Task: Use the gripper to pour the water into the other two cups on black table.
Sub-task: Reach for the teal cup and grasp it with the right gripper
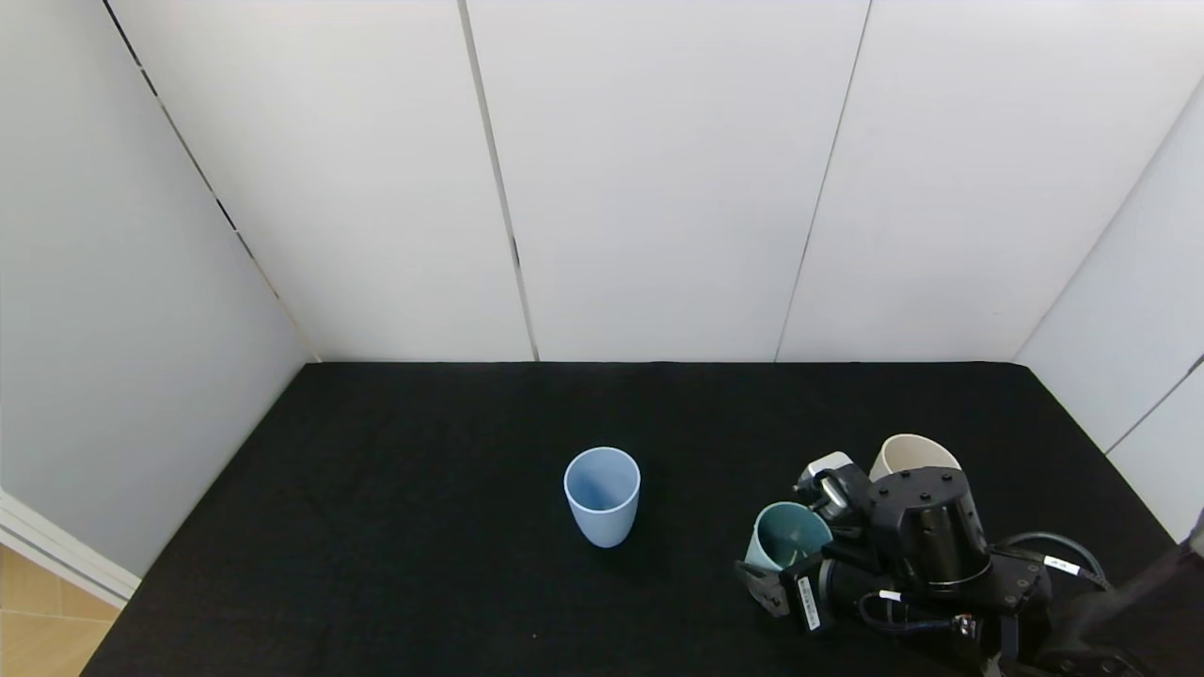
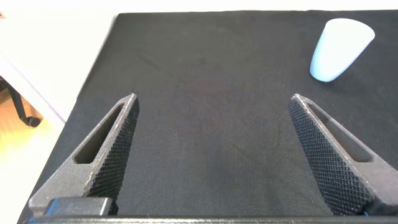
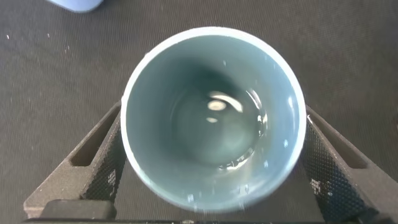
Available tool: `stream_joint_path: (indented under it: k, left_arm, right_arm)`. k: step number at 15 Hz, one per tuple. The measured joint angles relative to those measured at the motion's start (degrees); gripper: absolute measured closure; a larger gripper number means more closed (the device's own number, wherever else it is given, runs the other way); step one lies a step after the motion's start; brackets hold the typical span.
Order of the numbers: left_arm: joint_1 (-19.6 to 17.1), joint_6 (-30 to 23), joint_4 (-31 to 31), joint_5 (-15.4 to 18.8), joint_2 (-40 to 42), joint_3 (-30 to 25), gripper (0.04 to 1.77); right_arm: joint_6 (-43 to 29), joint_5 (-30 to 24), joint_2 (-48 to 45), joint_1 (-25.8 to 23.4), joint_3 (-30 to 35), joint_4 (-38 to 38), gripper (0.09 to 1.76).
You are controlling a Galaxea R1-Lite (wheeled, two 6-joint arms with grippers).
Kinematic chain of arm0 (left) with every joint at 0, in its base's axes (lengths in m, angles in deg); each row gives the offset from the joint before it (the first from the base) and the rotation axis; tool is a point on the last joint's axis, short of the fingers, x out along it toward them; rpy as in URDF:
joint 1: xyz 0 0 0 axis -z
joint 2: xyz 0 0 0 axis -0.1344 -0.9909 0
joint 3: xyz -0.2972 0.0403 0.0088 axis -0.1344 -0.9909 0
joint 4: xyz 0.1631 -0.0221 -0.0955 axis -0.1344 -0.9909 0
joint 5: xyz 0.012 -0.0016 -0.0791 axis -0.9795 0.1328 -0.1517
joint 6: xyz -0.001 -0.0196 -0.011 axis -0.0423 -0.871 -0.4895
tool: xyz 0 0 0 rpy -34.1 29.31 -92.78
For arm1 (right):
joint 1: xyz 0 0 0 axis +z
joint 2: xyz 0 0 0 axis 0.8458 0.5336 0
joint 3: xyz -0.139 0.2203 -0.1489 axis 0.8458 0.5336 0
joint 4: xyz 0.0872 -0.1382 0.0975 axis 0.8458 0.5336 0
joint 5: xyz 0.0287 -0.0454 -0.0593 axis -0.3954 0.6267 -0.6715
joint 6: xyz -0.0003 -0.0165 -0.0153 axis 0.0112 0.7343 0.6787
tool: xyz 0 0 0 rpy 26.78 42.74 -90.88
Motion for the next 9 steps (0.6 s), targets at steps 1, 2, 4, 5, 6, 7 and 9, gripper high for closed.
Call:
stream_joint_path:
  k: [1, 2, 4, 5, 6, 7, 9]
  left_arm:
    - [0.0, 0.0, 0.0, 0.02, 0.0, 0.0, 0.09]
    - [0.0, 0.0, 0.0, 0.02, 0.0, 0.0, 0.09]
    - [0.0, 0.0, 0.0, 0.02, 0.0, 0.0, 0.09]
    - [-0.02, -0.02, 0.0, 0.02, 0.0, 0.0, 0.09]
    - [-0.02, 0.0, 0.0, 0.0, 0.0, 0.0, 0.09]
    - [-0.02, 0.0, 0.0, 0.0, 0.0, 0.0, 0.09]
    - [-0.02, 0.0, 0.0, 0.0, 0.0, 0.0, 0.09]
  right_arm:
    - [-0.04, 0.02, 0.3, 0.13, 0.0, -0.49, 0.14]
    - [-0.04, 0.0, 0.52, 0.24, -0.02, -0.62, 0.14]
    - [-0.04, 0.0, 0.96, 0.35, -0.09, -0.68, 0.14]
    - [-0.06, 0.0, 1.11, 0.38, -0.2, -0.71, 0.14]
    - [-0.04, 0.05, 1.27, 0.38, -0.17, -0.88, 0.14]
    - [-0.01, 0.05, 1.33, 0.35, -0.17, -0.96, 0.14]
    - [-0.04, 0.07, 1.44, 0.16, -0.13, -0.96, 0.14]
